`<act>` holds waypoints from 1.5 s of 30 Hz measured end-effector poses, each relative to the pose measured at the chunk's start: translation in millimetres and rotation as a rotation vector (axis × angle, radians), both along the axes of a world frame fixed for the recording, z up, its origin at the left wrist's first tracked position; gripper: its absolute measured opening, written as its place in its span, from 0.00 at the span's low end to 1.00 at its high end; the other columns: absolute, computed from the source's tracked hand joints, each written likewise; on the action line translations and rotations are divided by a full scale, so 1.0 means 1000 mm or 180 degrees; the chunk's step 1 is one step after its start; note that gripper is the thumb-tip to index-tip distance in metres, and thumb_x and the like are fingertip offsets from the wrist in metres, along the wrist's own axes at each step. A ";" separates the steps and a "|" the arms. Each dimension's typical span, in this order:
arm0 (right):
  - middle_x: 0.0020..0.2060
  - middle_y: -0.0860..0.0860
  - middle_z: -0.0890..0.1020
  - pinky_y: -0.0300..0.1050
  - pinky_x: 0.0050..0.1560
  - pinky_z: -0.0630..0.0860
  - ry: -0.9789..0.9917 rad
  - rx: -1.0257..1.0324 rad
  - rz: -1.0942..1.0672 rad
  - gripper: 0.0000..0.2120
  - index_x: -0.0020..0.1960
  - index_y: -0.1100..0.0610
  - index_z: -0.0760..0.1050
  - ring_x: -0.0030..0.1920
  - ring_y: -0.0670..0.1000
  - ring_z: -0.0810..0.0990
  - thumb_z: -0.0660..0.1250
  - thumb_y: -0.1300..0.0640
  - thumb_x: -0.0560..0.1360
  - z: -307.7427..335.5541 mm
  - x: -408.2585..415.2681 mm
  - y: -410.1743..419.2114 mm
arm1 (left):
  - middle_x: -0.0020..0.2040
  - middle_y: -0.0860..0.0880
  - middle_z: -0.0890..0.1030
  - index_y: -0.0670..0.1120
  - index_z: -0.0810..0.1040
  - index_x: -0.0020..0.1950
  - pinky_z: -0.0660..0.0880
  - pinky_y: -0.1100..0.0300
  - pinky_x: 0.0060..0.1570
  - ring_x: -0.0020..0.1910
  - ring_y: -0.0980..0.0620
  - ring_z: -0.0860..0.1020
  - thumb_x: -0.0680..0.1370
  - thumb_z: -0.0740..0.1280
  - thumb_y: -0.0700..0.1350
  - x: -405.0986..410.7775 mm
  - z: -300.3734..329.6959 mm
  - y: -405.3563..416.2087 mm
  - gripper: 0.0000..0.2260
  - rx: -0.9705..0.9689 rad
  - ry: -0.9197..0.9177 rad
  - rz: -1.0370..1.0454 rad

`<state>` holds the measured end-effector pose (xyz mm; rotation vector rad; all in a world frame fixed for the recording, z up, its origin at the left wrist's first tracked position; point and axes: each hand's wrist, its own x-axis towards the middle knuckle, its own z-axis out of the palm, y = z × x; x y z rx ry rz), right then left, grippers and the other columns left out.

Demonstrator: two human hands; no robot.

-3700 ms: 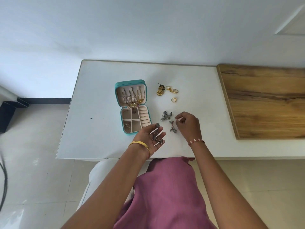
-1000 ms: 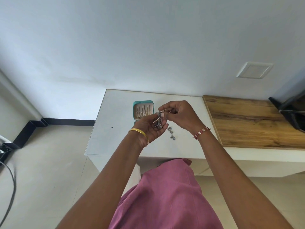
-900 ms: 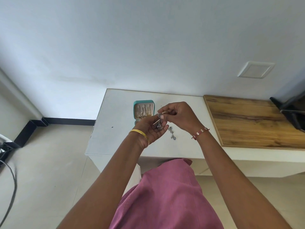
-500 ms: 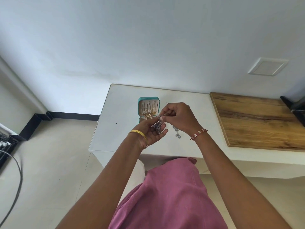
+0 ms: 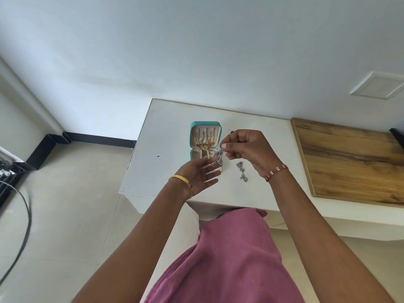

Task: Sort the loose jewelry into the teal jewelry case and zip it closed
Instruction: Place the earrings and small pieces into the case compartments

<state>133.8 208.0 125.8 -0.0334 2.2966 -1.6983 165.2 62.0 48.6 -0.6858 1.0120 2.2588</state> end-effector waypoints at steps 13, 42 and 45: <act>0.35 0.54 0.80 0.38 0.40 0.81 -0.0061 0.0019 -0.0239 0.06 0.46 0.67 0.78 0.34 0.48 0.79 0.69 0.71 0.69 -0.051 -0.015 -0.006 | 0.38 0.47 0.78 0.43 0.78 0.41 0.74 0.58 0.38 0.37 0.50 0.76 0.78 0.58 0.40 -0.014 -0.035 -0.020 0.10 -0.0287 -0.0822 0.1154; 0.43 0.58 0.81 0.31 0.38 0.69 0.0529 0.1708 -0.0396 0.07 0.47 0.59 0.83 0.39 0.49 0.75 0.66 0.65 0.73 -0.147 -0.027 -0.021 | 0.39 0.47 0.79 0.43 0.78 0.48 0.74 0.58 0.37 0.39 0.50 0.78 0.78 0.58 0.41 -0.007 -0.068 0.000 0.09 -0.0722 -0.0927 0.1182; 0.43 0.57 0.83 0.23 0.37 0.66 0.0499 0.1530 -0.0719 0.07 0.46 0.61 0.82 0.40 0.46 0.76 0.67 0.66 0.72 -0.145 -0.019 0.001 | 0.37 0.47 0.79 0.43 0.78 0.42 0.74 0.58 0.37 0.38 0.50 0.77 0.78 0.59 0.41 -0.009 -0.062 0.013 0.10 -0.0697 -0.0880 0.1106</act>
